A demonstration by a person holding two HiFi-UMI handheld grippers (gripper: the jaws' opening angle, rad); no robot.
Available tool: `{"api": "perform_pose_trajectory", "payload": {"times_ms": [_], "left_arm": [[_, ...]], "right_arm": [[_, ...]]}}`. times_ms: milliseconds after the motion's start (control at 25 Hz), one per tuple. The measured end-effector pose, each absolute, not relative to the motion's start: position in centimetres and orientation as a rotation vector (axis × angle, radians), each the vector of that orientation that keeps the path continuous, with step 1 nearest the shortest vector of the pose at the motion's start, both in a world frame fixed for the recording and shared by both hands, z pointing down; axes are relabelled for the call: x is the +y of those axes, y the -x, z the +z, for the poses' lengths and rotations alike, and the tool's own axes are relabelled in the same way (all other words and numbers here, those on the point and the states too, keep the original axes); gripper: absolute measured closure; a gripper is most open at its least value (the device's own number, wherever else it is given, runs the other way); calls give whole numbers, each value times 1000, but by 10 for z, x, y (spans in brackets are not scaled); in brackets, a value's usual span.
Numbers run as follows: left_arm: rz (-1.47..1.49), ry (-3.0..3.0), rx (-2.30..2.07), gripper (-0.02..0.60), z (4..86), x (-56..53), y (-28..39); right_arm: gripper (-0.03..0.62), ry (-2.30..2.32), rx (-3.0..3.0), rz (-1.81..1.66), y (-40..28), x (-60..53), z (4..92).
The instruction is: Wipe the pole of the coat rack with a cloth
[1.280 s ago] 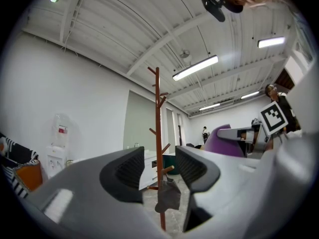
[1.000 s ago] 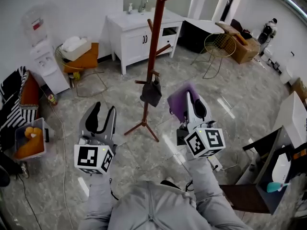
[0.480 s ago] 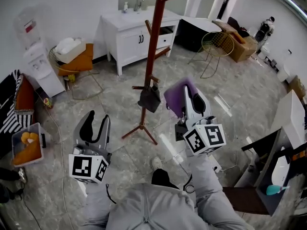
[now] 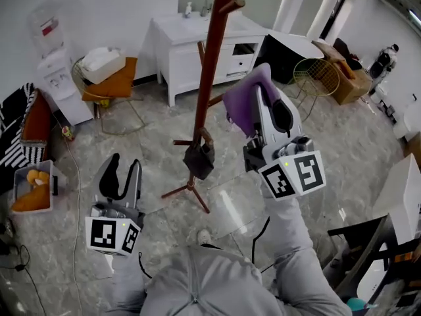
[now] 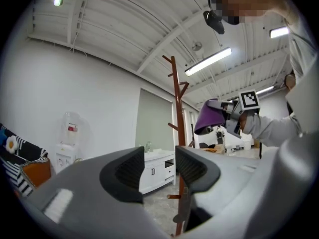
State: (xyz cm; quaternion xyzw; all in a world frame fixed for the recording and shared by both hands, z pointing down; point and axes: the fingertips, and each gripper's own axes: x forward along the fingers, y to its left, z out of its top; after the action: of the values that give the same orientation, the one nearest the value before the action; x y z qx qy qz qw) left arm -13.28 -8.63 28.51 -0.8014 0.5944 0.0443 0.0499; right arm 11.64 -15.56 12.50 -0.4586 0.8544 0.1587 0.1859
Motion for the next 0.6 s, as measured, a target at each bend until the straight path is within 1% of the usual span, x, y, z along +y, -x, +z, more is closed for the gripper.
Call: {"api": "perform_pose_trajectory", "payload": {"times_ms": [160,280,600], "left_arm": [[146,2377,1890,376,282,-104,122],[134,2332,1941,375,281,-110,113],[112,2235,2067,375,284,-115,133]], "right_arm": [[562,1113,2447,554,-114,-182,87],[562,973,2489,573,-108,-198,71],[560,816,2600,456,-68,-245,88]]}}
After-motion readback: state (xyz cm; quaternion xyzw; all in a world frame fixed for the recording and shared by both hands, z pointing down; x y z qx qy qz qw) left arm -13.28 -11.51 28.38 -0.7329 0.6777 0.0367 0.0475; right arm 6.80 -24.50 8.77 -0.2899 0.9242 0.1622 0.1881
